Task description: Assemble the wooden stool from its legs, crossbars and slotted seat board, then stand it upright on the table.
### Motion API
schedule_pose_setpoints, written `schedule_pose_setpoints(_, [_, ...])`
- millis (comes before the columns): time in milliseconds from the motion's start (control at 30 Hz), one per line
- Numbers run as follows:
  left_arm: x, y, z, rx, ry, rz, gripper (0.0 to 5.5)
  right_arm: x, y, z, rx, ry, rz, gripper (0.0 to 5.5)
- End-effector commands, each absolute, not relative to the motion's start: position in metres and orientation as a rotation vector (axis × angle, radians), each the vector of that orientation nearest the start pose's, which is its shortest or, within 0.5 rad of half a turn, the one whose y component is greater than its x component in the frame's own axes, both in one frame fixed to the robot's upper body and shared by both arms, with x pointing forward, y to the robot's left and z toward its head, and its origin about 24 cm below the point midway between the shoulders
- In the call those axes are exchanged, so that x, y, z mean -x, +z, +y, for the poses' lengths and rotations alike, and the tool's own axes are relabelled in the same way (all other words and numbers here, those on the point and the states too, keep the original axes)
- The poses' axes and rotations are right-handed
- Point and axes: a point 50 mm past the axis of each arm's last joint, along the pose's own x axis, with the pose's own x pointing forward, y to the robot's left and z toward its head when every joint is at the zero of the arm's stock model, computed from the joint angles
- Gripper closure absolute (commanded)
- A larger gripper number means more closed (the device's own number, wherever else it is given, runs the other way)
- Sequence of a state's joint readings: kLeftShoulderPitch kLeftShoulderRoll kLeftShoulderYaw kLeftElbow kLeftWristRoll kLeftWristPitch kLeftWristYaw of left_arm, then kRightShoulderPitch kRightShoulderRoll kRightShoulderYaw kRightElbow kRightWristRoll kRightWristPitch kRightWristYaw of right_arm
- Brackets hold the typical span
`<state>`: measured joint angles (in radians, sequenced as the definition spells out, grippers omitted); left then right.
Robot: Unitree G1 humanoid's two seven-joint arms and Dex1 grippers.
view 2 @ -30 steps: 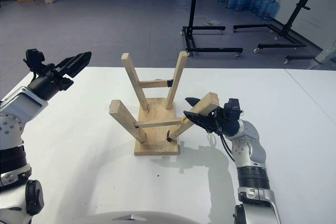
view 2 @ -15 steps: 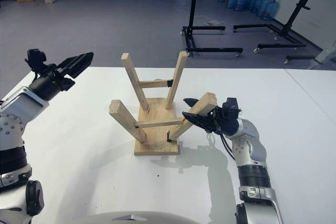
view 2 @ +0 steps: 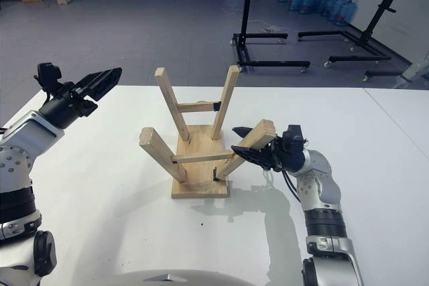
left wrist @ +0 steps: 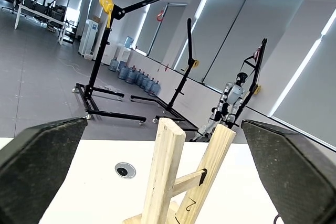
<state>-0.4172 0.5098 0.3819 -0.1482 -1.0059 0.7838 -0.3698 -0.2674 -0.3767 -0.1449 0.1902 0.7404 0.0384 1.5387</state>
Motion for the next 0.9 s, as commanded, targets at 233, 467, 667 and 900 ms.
schedule_pose_setpoints(233, [-0.286, 0.188, 0.223, 0.452, -0.586, -0.025, 0.10, -0.253, 0.105, -0.181, -0.151, 1.518, -0.307, 3.45])
schedule_pose_setpoints(467, [-0.285, 0.188, 0.221, 0.457, -0.587, -0.029, 0.10, -0.257, 0.098, -0.166, -0.153, 1.488, -0.240, 3.45])
schedule_pose_setpoints(667, [-0.284, 0.197, 0.218, 0.430, -0.594, -0.056, 0.10, -0.258, 0.101, -0.160, -0.146, 1.468, -0.235, 3.45])
schedule_pose_setpoints(900, [-0.279, 0.258, 0.203, 0.058, -0.576, -0.232, 0.10, -0.271, 0.118, -0.142, -0.164, 1.395, -0.320, 3.45])
